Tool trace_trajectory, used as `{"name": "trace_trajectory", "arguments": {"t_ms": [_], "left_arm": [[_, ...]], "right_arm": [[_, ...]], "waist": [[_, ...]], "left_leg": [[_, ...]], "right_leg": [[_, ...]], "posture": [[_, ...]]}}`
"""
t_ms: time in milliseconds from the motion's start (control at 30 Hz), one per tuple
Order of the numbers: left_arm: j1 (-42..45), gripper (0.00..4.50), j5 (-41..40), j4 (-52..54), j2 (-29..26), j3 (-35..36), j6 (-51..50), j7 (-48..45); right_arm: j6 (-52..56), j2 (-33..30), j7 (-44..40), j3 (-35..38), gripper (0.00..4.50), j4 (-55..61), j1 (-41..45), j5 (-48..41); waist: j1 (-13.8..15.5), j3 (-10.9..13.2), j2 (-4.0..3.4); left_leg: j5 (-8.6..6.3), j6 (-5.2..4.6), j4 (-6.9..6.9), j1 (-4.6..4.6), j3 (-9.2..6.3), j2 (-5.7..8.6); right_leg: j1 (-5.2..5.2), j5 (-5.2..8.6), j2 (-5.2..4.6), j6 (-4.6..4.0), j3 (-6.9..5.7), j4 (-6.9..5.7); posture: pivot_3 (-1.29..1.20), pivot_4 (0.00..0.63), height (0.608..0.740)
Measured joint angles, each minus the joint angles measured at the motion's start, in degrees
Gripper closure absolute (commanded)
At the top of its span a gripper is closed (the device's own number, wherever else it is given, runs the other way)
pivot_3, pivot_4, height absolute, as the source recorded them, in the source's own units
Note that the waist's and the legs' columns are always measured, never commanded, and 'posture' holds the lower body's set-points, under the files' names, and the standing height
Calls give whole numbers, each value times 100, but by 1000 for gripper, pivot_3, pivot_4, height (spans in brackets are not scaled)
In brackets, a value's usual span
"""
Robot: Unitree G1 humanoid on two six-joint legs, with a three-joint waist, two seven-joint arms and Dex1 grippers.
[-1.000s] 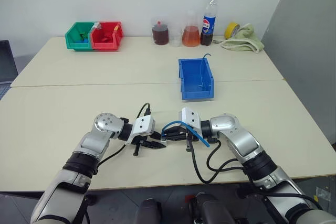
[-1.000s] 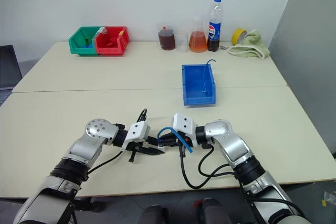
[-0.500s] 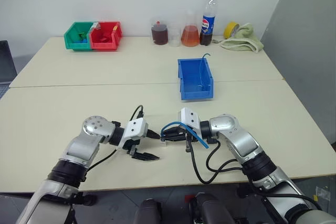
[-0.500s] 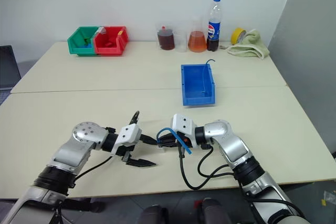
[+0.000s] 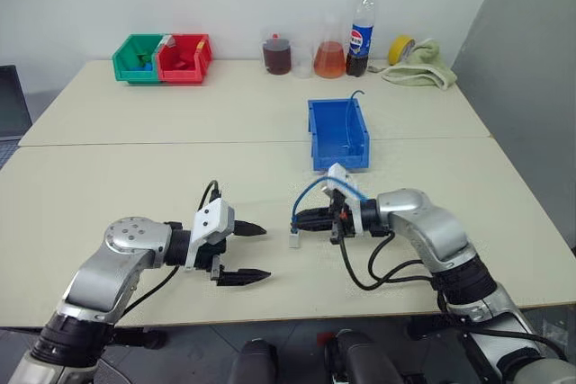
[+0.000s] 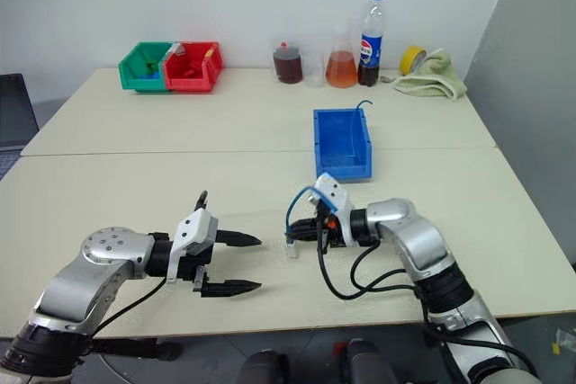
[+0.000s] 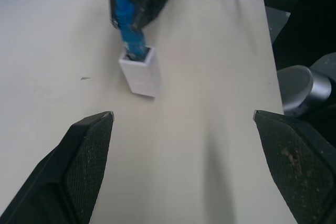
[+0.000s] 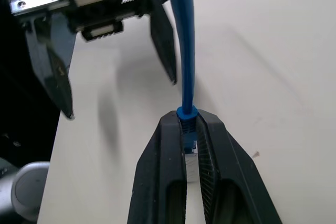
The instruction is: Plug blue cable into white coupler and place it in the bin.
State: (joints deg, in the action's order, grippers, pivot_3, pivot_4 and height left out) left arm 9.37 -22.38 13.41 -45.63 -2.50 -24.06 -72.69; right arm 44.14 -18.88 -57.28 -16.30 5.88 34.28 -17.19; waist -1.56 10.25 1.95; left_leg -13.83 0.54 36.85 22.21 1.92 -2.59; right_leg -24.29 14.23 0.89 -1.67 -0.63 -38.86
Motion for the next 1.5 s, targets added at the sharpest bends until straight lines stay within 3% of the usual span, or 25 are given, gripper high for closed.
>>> {"name": "trace_trajectory", "arguments": {"t_ms": [333,533,800,967,1333,1500], "left_arm": [[-45,20,-447,385,155,118,-455,578],[53,20,-872,737,554,360,-969,1293],[135,20,-1109,1090,1375,431,-1328,2467],[325,20,-1039,1087,1712,330,-1301,2971],[91,20,-1017,1159,1724,278,-1268,3191],[-44,0,-1013,1197,1704,278,-1189,3225]], "right_arm": [[1271,-49,654,624,4422,526,177,-700],[2151,-155,1392,1525,4422,-50,1213,-985],[1658,-440,1843,1713,4422,-2616,2826,-525],[529,-200,2246,1712,4422,-5166,4072,83],[-846,287,2123,1514,4422,-7554,4764,926],[-1220,366,2128,1521,3075,-7842,4784,1151]], "waist": [[-2,3,-1],[-9,4,0],[-22,5,-1],[-32,5,-1],[-20,5,-1],[-26,5,-1]], "left_leg": [[0,0,0,21,-4,1],[0,0,2,28,-5,4],[-1,-2,0,42,-4,6],[-1,-2,-2,53,0,8],[0,-1,1,86,8,8],[0,-1,2,81,8,7]], "right_leg": [[-10,0,0,0,-3,6],[-15,-2,0,4,-2,9],[-22,-3,2,3,1,16],[-33,-3,2,2,6,15],[-74,-3,0,0,16,9],[-74,-3,0,-1,16,-1]], "posture": [[0,150,740],[0,150,740],[0,150,740],[0,150,740],[0,150,740],[0,150,740]]}}
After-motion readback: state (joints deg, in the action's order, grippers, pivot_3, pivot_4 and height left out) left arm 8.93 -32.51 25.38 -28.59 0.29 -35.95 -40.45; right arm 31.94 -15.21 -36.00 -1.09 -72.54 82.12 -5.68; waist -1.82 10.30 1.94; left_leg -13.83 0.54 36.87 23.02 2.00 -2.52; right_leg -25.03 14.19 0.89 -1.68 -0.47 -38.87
